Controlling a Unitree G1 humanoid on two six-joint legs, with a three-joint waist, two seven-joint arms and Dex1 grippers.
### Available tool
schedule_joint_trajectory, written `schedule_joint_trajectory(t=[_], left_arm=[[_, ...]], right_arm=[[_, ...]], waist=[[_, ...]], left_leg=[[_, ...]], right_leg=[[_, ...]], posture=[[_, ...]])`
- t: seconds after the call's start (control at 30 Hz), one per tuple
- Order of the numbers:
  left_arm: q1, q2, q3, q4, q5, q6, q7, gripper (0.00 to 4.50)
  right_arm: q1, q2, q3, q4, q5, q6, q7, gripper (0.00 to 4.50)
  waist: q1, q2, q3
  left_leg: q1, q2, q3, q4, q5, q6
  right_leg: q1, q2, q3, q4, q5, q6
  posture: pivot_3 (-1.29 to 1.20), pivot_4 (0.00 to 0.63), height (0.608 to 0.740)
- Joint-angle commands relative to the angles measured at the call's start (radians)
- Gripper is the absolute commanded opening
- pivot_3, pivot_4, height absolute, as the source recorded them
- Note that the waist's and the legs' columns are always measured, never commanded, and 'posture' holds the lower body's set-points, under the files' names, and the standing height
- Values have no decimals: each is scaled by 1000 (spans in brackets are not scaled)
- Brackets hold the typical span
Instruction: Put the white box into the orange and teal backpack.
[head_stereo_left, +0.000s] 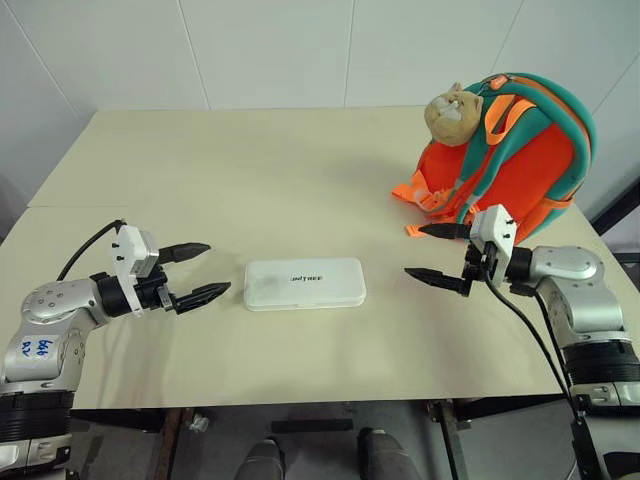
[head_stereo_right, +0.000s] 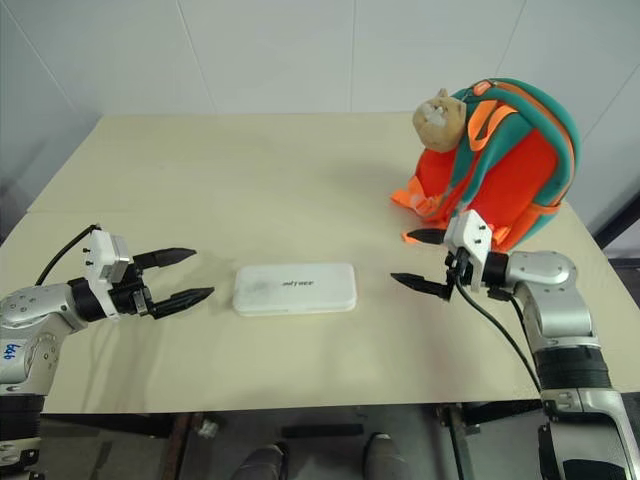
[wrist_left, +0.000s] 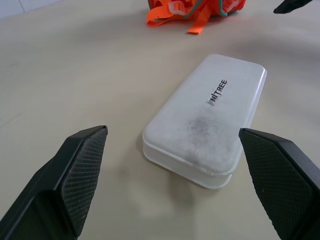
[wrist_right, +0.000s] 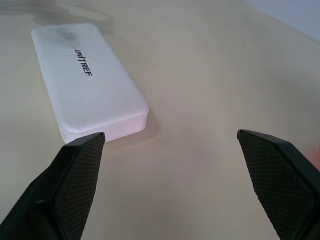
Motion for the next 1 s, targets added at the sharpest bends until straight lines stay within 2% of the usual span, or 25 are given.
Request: schedule_joint_trajectory(t=[0.03, 0.13, 0.2, 0.4, 0.5, 0.57, 0.7, 0.83, 1.0], left_arm=[[-44, 6, 3, 16, 8, -38, -6, 4500], [-56, 0, -3, 14, -4, -19, -9, 4500], [-63, 6, 5, 2, -45, 53, -11, 4500], [-104, 70, 32, 66, -204, 466, -17, 4500], [-96, 157, -14, 117, -210, 633, -61, 4500], [-106, 181, -19, 161, -220, 695, -82, 4500], [-184, 153, 30, 317, -247, 803, -37, 4500], [-215, 128, -31, 402, -206, 874, -16, 4500], [-227, 62, -44, 373, -249, 1003, 1, 4500]], right_arm=[[-14, 10, -12, -31, 7, -20, -14, 4478], [-21, 17, -1, -22, 0, -23, -9, 4478], [-39, 17, 19, -32, -7, 4, 1, 4478], [-68, 15, 102, -100, 15, 184, 56, 4478], [-86, 22, 141, -124, 5, 263, 53, 4478], [-109, 36, 150, -121, 5, 338, 18, 4478], [-178, 69, 150, -81, 31, 641, -77, 4478], [-214, 85, 157, -97, 63, 817, -100, 4478], [-242, 114, 123, -138, 144, 1032, -136, 4478]], waist=[[0, 0, 0], [-2, 0, 0], [-2, 0, 0], [-4, 0, 0], [-12, 0, 0], [-18, 0, 0], [-22, 0, 0], [-22, 0, 0], [-22, 0, 0]], left_leg=[[0, 0, 0, 0, 0, 0], [0, 0, 0, 1, 0, 0], [0, 0, 0, 1, 0, 0], [0, 0, -1, 1, 0, 0], [0, 0, -1, 1, 0, 0], [0, 0, -1, 1, 0, 0], [0, 0, -2, 2, 0, 0], [1, 0, -3, 2, 1, 0], [0, 0, -3, 2, 0, 0]], right_leg=[[0, 0, 0, 0, 0, 0], [0, 0, 0, 1, 0, 0], [0, 0, 0, 1, 0, 0], [0, 0, 0, 3, 0, 0], [0, 0, 0, 4, -1, 0], [-1, 0, 0, 4, -1, 0], [-2, 1, -1, 8, -2, -1], [-2, 0, -2, 11, -3, -2], [-3, 0, -2, 11, -4, -2]], posture=[[0, 150, 740], [0, 150, 740], [0, 150, 740], [0, 150, 740], [0, 150, 740], [0, 150, 740], [0, 150, 740], [0, 150, 740], [0, 150, 740]])
